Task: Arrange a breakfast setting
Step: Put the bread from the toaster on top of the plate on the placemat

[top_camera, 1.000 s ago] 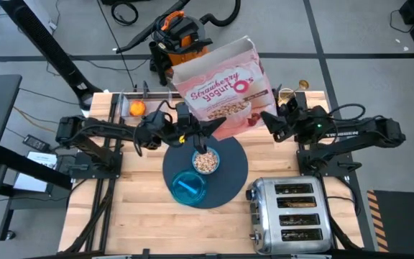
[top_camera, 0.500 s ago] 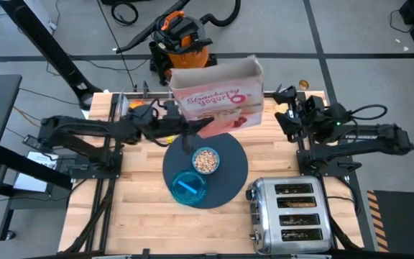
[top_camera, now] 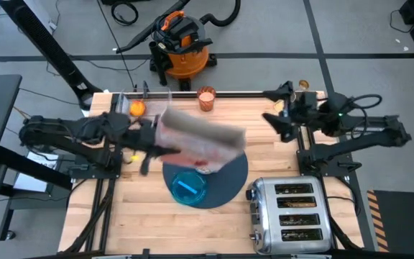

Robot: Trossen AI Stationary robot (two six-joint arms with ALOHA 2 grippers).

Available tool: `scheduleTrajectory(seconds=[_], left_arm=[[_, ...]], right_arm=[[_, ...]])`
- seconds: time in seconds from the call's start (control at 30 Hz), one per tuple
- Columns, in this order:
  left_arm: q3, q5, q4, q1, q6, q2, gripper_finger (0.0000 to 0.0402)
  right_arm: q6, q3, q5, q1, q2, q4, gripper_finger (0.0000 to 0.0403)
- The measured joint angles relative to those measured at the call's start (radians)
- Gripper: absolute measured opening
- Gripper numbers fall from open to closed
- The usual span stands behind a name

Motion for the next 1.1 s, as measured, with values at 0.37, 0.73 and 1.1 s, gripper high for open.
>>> scheduleTrajectory(seconds=[0.37, 0.73, 1.1], left_arm=[[-0.139, 0.209, -0.222, -0.355, -0.049, -0.146, 0.0005], [-0.631, 0.322, 0.013, -0.619, 0.013, -0.483, 0.0005], [-1.009, 0.252, 0.376, -0.647, 0.051, -0.618, 0.0005]], right_arm=[[-0.204, 0.491, 0.405, 0.228, 0.517, 0.030, 0.0346], [-0.338, 0.986, 0.718, 0.317, 0.928, 0.036, 0.0346], [-0.325, 1.132, 0.915, 0.325, 1.066, 0.026, 0.0346]])
